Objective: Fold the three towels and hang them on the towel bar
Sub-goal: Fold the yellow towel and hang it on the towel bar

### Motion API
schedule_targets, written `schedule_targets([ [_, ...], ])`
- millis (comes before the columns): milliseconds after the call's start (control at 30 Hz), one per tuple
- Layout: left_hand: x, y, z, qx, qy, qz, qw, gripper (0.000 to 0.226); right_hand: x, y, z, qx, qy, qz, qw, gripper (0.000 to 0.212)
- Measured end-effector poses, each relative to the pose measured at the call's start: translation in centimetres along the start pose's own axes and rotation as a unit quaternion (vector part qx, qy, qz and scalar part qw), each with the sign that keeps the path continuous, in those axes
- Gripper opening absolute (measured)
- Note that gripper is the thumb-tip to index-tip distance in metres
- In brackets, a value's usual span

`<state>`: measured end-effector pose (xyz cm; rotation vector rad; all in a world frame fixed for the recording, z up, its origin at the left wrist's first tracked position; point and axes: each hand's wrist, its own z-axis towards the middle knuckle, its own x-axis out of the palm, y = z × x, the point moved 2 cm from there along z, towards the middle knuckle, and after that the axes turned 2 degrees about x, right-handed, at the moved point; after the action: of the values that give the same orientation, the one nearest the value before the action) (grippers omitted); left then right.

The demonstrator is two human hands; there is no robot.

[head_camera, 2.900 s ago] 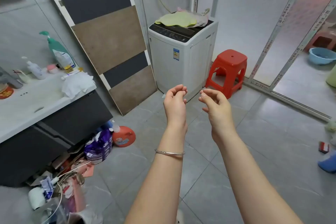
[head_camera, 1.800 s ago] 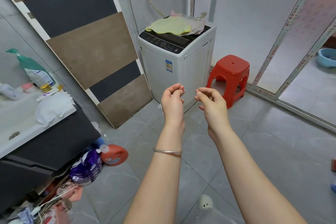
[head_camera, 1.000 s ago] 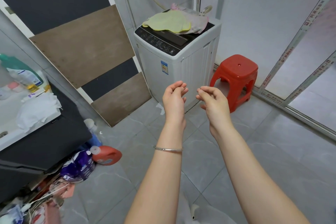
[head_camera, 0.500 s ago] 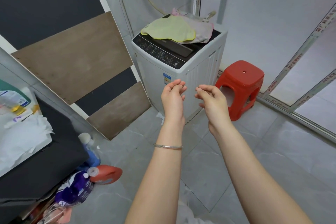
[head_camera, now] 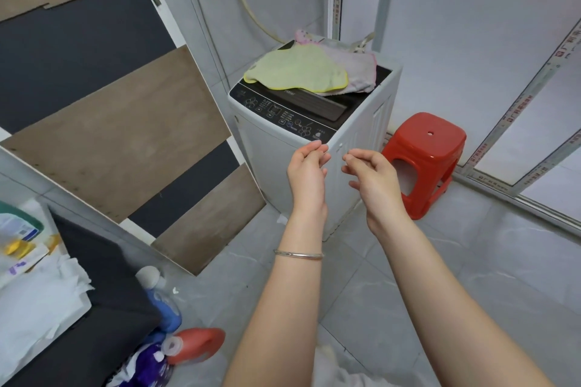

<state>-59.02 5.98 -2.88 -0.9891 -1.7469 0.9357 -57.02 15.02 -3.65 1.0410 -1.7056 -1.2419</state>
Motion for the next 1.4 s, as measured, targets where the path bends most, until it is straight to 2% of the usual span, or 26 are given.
schedule_targets([
  [267,1.4,0.2,2.8,-0.013,0.012,0.006,1.000,0.019,0.0,0.2,2.9,0.006,-0.019,-0.015,1.000,0.017],
  [467,4.1,0.4,5.1,-0.008,0.001,0.005,1.000,0.021,-0.5,1.0,6.7,0.009,-0.010,-0.011,1.000,0.008],
  [967,15.7,0.7,13.5,0.032,-0.100,-0.034,0.994,0.025,-4.4,6.3,21.7,0.018,0.104,-0.041,0.994,0.011],
  [1400,21.2,1.8,17.5,0.031,-0.151,-0.049,0.987,0.023,-6.7,7.0,29.1,0.041,0.141,-0.054,0.988,0.016],
])
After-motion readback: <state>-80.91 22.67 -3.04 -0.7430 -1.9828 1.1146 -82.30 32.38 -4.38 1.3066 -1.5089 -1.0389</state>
